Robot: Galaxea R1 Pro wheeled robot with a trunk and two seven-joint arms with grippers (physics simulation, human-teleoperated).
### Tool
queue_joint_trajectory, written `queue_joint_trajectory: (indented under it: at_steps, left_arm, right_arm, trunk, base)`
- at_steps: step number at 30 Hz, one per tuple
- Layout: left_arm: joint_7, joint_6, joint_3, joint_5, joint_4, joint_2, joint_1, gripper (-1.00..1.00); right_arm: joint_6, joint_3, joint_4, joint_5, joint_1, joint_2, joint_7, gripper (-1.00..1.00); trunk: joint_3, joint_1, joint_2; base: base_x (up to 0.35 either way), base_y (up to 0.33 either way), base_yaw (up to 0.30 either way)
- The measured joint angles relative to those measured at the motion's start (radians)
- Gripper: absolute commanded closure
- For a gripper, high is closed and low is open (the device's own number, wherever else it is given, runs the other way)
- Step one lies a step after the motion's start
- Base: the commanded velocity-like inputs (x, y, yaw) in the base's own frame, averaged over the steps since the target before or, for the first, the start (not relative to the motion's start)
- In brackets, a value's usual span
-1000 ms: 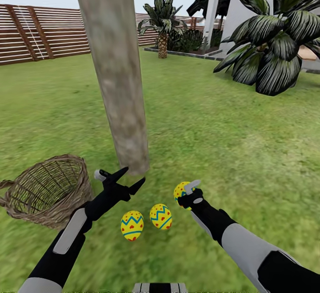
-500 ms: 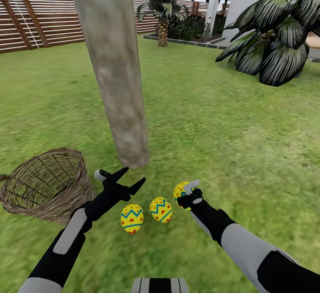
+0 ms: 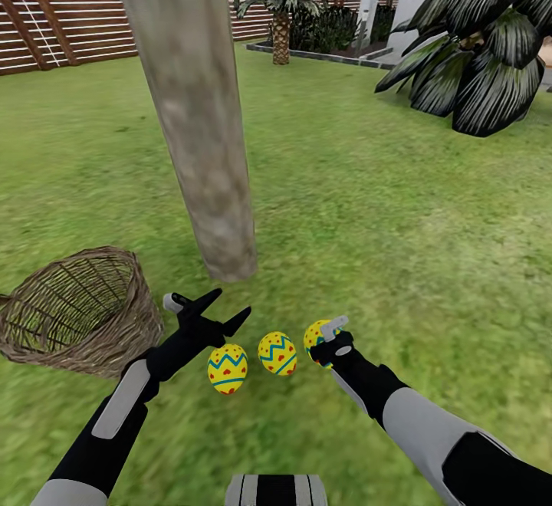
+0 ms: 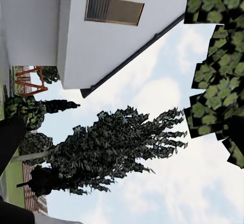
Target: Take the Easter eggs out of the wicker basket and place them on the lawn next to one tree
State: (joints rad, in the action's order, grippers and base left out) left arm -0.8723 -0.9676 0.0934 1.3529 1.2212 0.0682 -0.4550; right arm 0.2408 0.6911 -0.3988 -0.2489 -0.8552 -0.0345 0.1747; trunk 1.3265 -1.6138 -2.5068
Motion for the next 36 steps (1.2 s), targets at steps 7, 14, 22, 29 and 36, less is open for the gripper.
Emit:
queue_joint_trajectory:
  at_steps: [7, 14, 22, 29, 36]
  left_arm:
    - [0.0, 0.0, 0.033, -0.002, -0.001, 0.0, 0.0, -1.0]
    - [0.0, 0.0, 0.035, 0.0, -0.001, -0.001, 0.0, -1.0]
    - [0.0, 0.0, 0.035, 0.0, 0.0, -0.001, 0.0, -1.0]
    - [0.0, 0.0, 0.035, -0.001, 0.0, -0.001, 0.0, -1.0]
    - [0.0, 0.0, 0.035, -0.001, 0.0, -0.001, 0.0, -1.0]
  right_arm:
    - [0.0, 0.0, 0.0, 0.0, 0.0, 0.0, 0.0, 1.0]
    - [-0.002, 0.003, -0.002, 0.003, 0.0, -0.017, 0.0, 1.0]
    - [-0.095, 0.002, -0.002, 0.078, 0.0, -0.022, -0.001, 1.0]
    - [-0.097, 0.0, -0.001, 0.082, 0.0, -0.023, 0.0, 1.0]
    - [-0.097, 0.0, -0.001, 0.082, 0.0, -0.022, 0.0, 1.0]
  trunk:
    - [0.0, 0.0, 0.0]
    - [0.0, 0.0, 0.0]
    - [0.023, -0.003, -0.001]
    - [0.031, -0.004, -0.002]
    - [0.058, -0.007, -0.003]
  base:
    - [0.247, 0.0, 0.0]
    - [0.016, 0.0, 0.0]
    - [0.0, 0.0, 0.0]
    - [0.0, 0.0, 0.0]
    - [0.0, 0.0, 0.0]
